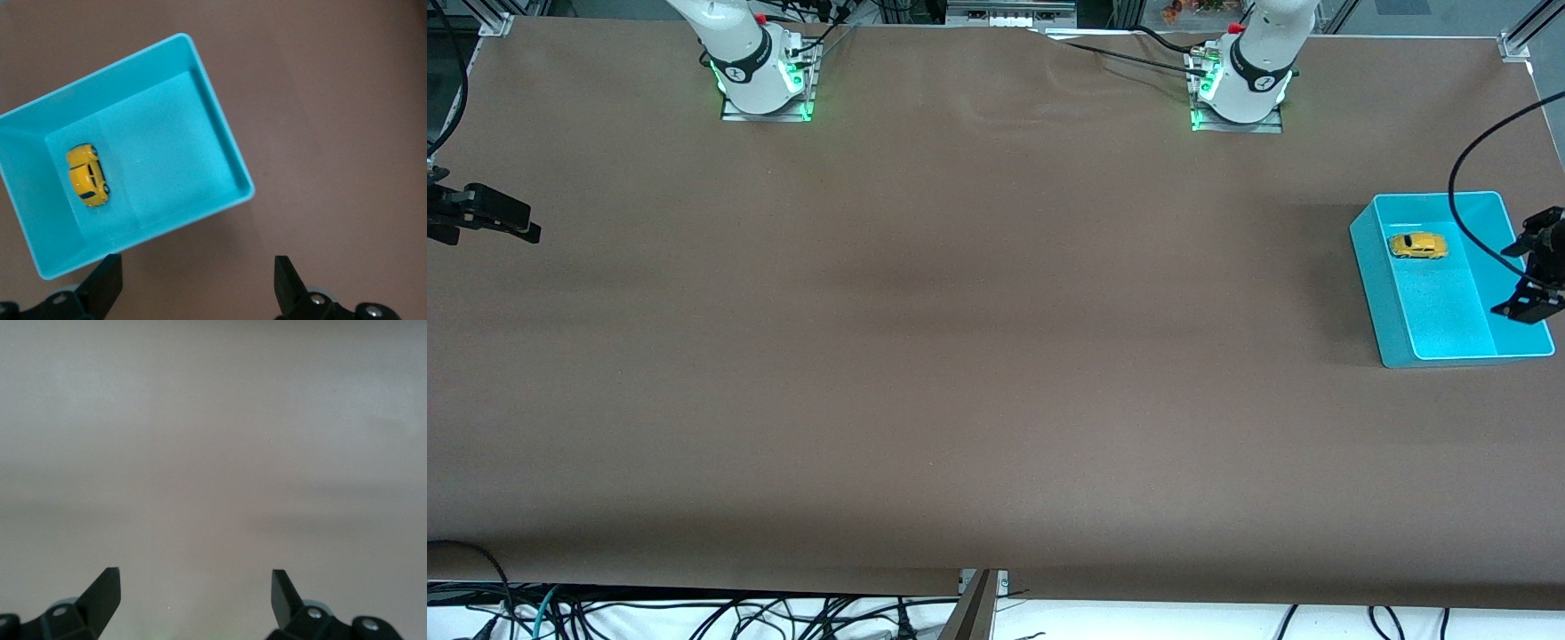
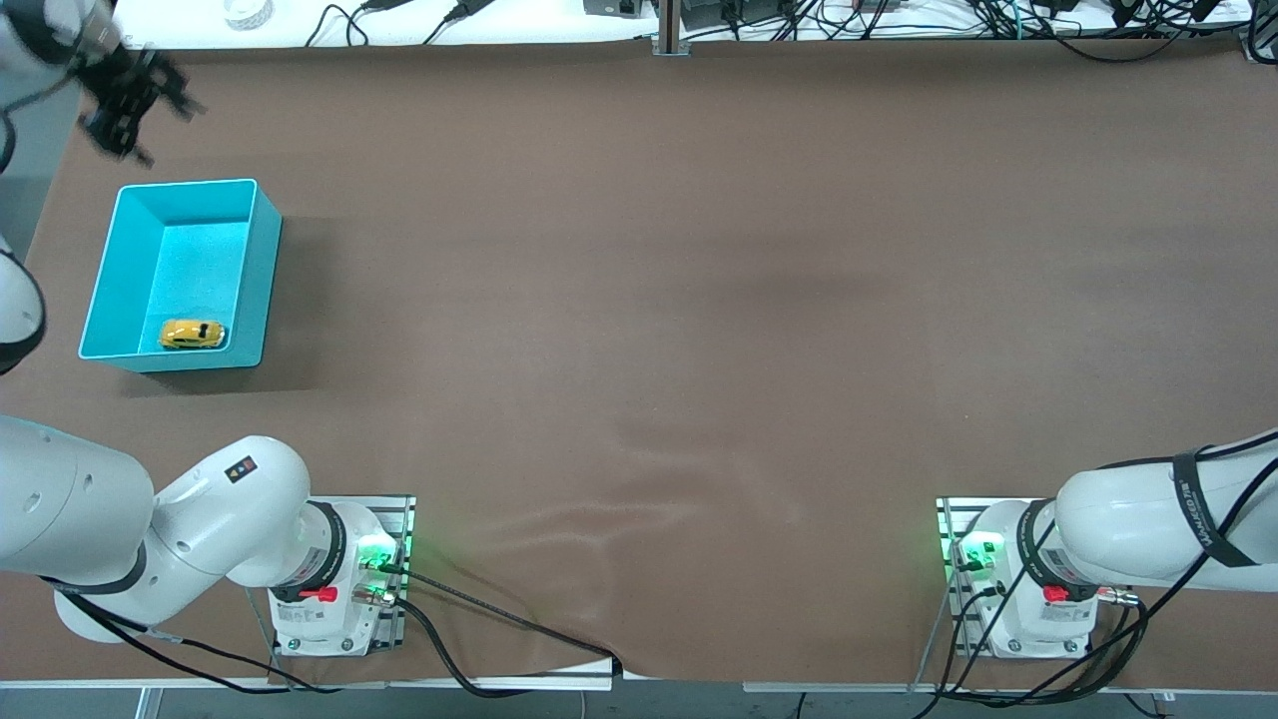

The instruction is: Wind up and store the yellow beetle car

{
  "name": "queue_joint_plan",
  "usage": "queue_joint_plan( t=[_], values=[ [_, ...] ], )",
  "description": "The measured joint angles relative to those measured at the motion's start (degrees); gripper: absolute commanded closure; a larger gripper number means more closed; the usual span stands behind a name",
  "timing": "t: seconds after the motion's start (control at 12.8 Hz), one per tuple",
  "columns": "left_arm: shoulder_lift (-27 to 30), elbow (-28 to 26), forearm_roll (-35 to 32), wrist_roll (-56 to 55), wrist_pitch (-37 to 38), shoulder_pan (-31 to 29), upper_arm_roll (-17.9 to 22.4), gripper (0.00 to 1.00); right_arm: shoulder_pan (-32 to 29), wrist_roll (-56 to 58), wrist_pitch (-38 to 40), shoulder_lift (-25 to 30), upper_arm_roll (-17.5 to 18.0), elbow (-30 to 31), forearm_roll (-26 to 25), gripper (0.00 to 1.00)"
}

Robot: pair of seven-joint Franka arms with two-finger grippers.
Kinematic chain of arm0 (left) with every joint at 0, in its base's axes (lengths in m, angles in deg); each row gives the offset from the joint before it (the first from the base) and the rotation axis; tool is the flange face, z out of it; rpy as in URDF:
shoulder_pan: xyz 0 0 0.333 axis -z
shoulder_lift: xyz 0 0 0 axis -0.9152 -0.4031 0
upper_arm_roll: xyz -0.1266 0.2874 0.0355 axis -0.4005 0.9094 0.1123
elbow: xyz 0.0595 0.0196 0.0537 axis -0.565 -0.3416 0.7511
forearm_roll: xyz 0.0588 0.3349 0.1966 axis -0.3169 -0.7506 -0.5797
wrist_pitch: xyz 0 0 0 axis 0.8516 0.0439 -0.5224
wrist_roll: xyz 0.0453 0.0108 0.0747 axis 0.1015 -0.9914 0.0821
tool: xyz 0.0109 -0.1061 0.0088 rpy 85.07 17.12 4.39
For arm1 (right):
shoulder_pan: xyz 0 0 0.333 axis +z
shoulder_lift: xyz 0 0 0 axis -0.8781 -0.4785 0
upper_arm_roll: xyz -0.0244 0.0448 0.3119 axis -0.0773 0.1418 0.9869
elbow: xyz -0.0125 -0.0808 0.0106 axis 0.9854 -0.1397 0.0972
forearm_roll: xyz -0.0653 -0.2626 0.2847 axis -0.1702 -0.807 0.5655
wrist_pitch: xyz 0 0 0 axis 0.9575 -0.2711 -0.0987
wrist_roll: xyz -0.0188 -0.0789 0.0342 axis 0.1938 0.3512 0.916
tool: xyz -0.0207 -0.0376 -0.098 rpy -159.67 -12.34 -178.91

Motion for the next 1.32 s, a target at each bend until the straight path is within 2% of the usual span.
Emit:
queue_joint_plan(
  t=[0.23, 0.31, 0.62, 0.78, 0.93, 1.32],
  values=[
    [1.3, 3.6, 0.0, -1.0, 1.3, 9.9, 0.6, 0.00, 0.0, 0.0, 0.0, 0.0, 0.0, 0.0, 0.0, 0.00],
    [3.0, 3.8, 0.0, -0.2, 2.0, 12.2, 2.3, 0.00, 0.0, -0.1, 0.0, 0.0, 0.0, 0.0, 0.0, 0.00],
    [10.0, 4.0, 4.3, 18.5, 7.9, 24.0, 12.0, 0.00, 0.0, -0.3, 0.0, 0.0, 0.0, 0.0, 0.0, 0.00],
    [11.3, 4.0, 8.0, 30.3, 8.2, 29.0, 19.0, 0.00, 0.0, -0.4, 0.0, 0.0, 0.0, 0.0, 0.0, 0.00],
    [11.5, 4.0, 9.0, 37.3, 10.3, 32.7, 23.7, 0.00, 0.0, -0.4, 0.0, 0.0, 0.0, 0.0, 0.0, 0.00],
    [11.6, 4.4, 9.2, 47.7, 15.4, 36.2, 25.2, 0.00, 0.0, -0.5, 0.0, 0.0, 0.0, 0.0, 0.0, 0.00]
  ],
)
